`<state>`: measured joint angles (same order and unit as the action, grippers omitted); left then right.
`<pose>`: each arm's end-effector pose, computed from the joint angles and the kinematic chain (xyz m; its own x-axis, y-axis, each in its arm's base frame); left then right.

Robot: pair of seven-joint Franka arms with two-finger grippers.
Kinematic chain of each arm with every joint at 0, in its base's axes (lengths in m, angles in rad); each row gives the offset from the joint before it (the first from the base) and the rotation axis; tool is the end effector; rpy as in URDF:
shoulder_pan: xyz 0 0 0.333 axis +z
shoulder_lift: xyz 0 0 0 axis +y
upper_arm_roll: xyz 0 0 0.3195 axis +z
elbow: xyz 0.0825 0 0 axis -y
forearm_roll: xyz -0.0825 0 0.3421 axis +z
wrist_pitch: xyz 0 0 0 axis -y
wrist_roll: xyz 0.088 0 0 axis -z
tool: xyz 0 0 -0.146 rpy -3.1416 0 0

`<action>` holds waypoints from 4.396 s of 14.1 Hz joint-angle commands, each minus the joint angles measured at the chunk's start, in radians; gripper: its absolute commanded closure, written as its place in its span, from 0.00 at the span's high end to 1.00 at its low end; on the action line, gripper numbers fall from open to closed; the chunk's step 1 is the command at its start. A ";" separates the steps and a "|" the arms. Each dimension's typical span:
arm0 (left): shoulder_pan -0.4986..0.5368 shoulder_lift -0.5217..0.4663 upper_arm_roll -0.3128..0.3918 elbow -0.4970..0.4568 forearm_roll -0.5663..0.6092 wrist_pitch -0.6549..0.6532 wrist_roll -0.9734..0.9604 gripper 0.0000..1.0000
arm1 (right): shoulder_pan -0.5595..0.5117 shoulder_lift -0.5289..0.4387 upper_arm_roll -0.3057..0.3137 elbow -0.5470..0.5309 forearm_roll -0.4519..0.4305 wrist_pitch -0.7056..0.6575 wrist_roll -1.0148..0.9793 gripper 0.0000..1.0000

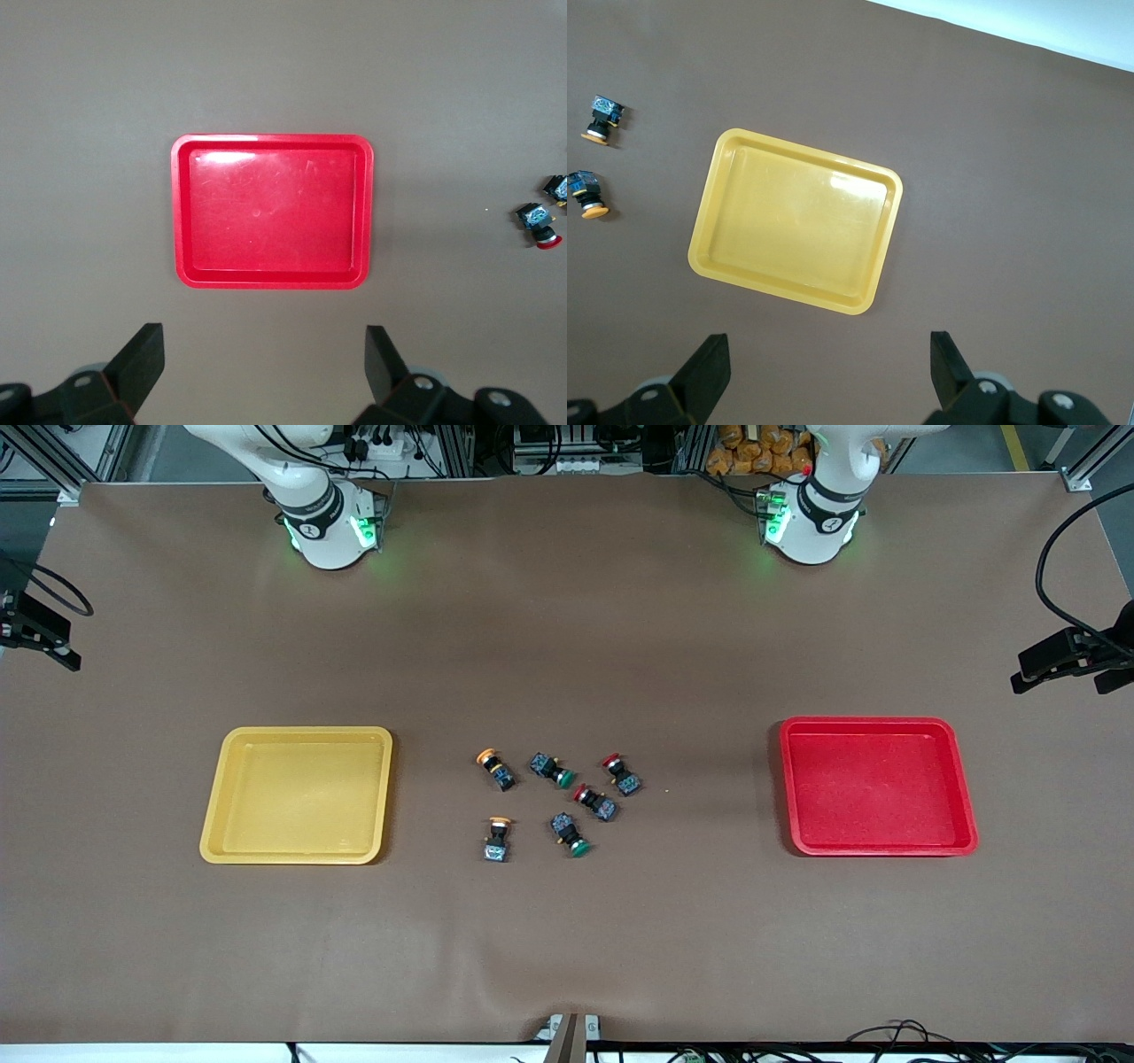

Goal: Place red and yellow buttons in trays

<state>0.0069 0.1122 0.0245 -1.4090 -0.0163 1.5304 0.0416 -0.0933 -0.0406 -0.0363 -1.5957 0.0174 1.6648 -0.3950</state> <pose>0.5445 0.0139 0.5955 0.9999 -0.0110 0.0098 -0.0112 -0.9999 0.0131 0.5096 -0.0644 0.6080 0.9592 0.2613 0.1083 0.2602 -0.9652 0.0247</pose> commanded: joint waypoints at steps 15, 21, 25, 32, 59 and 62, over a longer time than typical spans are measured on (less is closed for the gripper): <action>-0.018 0.015 -0.014 0.002 0.036 0.046 0.052 1.00 | -0.006 -0.027 0.012 -0.006 0.013 -0.022 -0.013 1.00; -0.100 0.076 -0.025 0.004 -0.001 0.054 -0.029 1.00 | -0.006 -0.024 0.013 -0.001 0.015 -0.014 -0.012 1.00; -0.230 0.150 -0.025 0.007 0.007 0.095 -0.323 1.00 | 0.010 -0.021 0.012 0.019 0.013 -0.016 -0.013 1.00; -0.392 0.309 -0.025 0.007 0.001 0.243 -0.659 1.00 | -0.016 0.088 0.006 0.028 0.121 0.001 0.028 1.00; -0.650 0.730 -0.014 -0.011 -0.096 0.574 -1.201 1.00 | 0.687 0.752 0.018 0.006 0.095 0.558 0.464 1.00; -0.650 0.736 -0.014 -0.011 -0.096 0.582 -1.201 0.69 | 0.693 0.772 0.018 -0.001 0.095 0.561 0.466 1.00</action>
<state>-0.6388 0.8443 0.0074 -1.4251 -0.1359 2.1025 -1.1407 0.5924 0.7175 -0.0136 -1.5938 0.1166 2.2139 0.0543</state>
